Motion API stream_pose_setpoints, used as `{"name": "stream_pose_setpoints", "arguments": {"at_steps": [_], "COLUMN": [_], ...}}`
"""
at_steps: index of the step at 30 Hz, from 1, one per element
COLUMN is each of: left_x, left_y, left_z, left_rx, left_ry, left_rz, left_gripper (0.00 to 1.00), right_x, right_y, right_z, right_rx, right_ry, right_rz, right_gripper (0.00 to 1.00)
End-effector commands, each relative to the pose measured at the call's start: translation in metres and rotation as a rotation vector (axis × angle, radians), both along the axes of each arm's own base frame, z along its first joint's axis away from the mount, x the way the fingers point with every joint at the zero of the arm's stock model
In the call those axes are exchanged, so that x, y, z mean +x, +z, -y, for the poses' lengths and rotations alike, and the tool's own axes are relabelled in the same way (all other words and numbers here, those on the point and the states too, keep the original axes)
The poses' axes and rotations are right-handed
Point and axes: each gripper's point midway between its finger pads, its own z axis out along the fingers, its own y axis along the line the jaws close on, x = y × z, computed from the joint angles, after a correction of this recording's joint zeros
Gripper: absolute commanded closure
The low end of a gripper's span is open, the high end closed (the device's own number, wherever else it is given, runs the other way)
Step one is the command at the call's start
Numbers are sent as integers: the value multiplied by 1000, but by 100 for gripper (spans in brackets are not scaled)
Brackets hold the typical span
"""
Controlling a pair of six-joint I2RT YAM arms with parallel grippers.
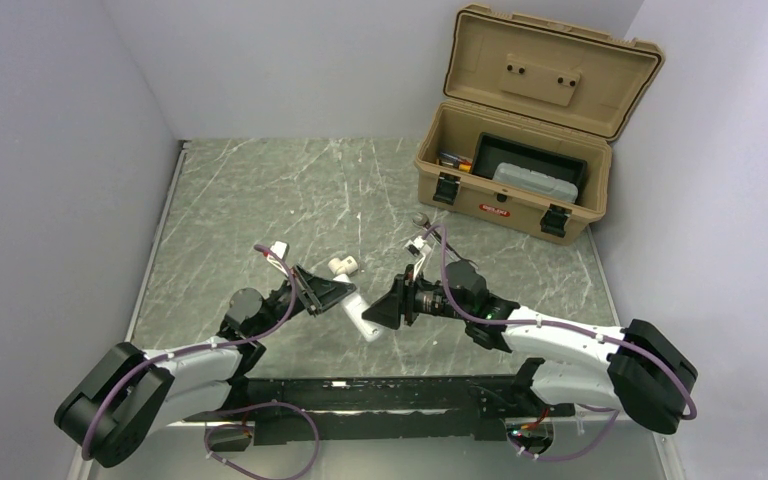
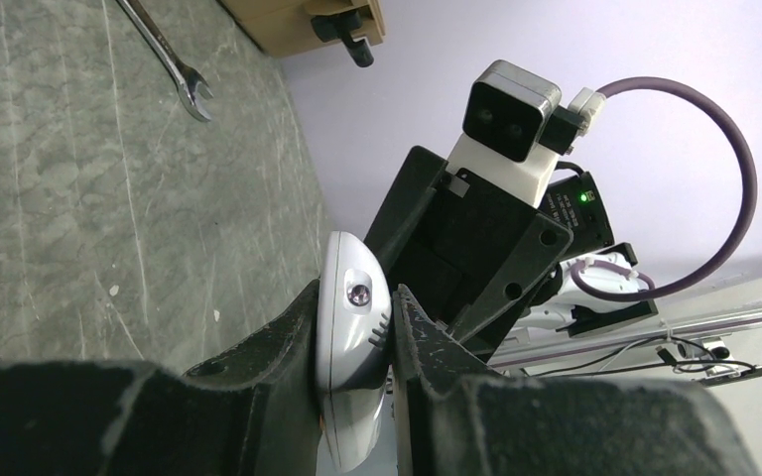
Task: Load the batteries into the remote control
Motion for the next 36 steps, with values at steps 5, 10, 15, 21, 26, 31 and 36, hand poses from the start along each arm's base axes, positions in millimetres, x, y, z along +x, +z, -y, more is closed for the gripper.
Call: {"name": "stream_pose_setpoints", "arguments": {"at_steps": [5,10,15,21,26,31,36], "left_x": [-2,-2,-2,-2,-2,-1,-1], "left_y": [23,26,30,30,32,33,33], "left_z": [3,3,2,2,2,2,1], "left_rx": [-37,-43,-46,-35,-33,-36,-35], "left_ry": [-19,-17,-14,-12,-10,-10,-7], "left_rz": [80,85,96,102,107,108,110], "left_gripper": [100,100,100,100,100,100,100], "right_x": [8,1,-10,-18,-19,-20,-21], "right_y": [33,30,20,13,12,10,7], "right_z": [-4,-3,-2,0,0,-5,-8], "right_rx": [68,67,60,44,49,50,45], "right_ry": [-16,17,64,97,104,128,143], "right_rz": [79,61,26,4,-1,-11,-20], "right_gripper": [34,33,35,34,36,39,44]}}
